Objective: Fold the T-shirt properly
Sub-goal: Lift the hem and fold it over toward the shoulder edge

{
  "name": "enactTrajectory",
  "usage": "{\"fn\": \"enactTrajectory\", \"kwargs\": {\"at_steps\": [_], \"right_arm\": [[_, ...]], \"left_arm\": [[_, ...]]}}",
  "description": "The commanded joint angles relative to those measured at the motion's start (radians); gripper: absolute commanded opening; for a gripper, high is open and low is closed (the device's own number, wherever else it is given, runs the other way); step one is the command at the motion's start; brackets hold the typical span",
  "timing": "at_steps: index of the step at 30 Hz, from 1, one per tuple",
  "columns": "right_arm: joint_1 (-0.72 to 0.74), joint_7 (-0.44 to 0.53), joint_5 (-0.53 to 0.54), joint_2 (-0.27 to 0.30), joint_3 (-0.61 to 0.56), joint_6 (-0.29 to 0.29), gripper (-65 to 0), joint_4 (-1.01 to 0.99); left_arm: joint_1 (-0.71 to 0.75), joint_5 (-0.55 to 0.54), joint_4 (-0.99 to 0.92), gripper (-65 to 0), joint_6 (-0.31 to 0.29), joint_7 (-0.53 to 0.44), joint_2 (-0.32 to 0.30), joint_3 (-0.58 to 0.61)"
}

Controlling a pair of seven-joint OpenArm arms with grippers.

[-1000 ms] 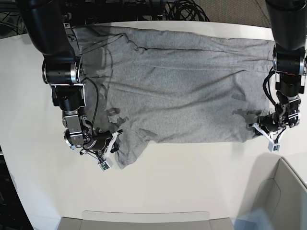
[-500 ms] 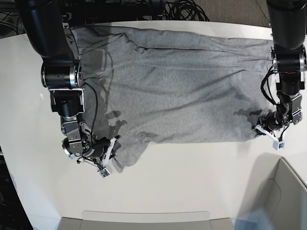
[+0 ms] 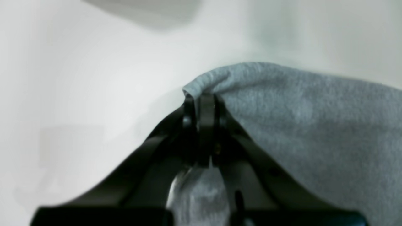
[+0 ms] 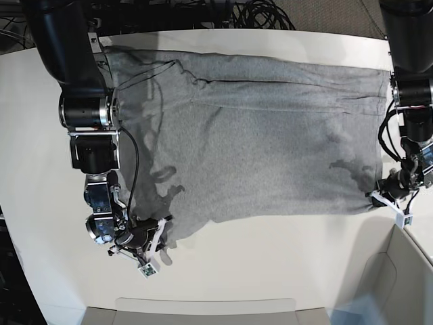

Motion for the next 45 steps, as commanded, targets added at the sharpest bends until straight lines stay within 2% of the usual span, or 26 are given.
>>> {"fn": "enactTrajectory", "kwargs": {"at_steps": [1,7,12,17,21,25,30,33,38,45], "right_arm": [[0.032,-0.009,0.013,0.004,-0.002,-0.007,-65.0,0.025],[-0.062,-0.133,0.014,0.001,-0.002,-0.007,-65.0,0.204],[-0.202,-0.207,0.014,-0.002,-0.002,-0.007,-65.0,0.431],[-0.295,-0.256,0.014,-0.002,-0.002,-0.006,-65.0,0.575],[-0.363,-0.311,0.014,-0.002,-0.002,-0.006,-65.0,0.691],[-0.429,-0.345,0.014,-0.002,-0.001,-0.006,-65.0,0.793],[-0.501,-0.365,0.019,-0.003,-0.001,-0.004,-65.0,0.881],[-0.535,-0.381,0.065,-0.008,0.027,-0.004,-65.0,0.931],[-0.547,-0.483,0.156,0.000,0.111,0.004,-65.0,1.002],[-0.611,-0.493,0.166,0.000,0.125,0.004,-65.0,1.105]], "left_arm": [[-0.032,-0.006,0.017,-65.0,-0.002,-0.015,-0.021,-0.005],[-0.024,-0.006,0.025,-65.0,-0.008,0.028,-0.047,0.001],[0.068,-0.009,0.077,-65.0,-0.008,0.028,-0.050,-0.005],[0.143,-0.013,0.164,-65.0,-0.005,0.042,-0.069,-0.009],[0.215,-0.006,0.255,-65.0,-0.008,0.114,-0.072,-0.132],[0.341,-0.006,0.444,-65.0,-0.007,0.184,-0.070,-0.255],[0.459,-0.005,0.628,-65.0,-0.004,0.211,-0.066,-0.284],[0.495,-0.005,0.669,-65.0,-0.004,0.212,-0.064,-0.344],[0.545,-0.005,0.743,-65.0,-0.004,0.234,-0.064,-0.410],[0.607,-0.005,0.847,-65.0,-0.004,0.287,-0.064,-0.462]]}}
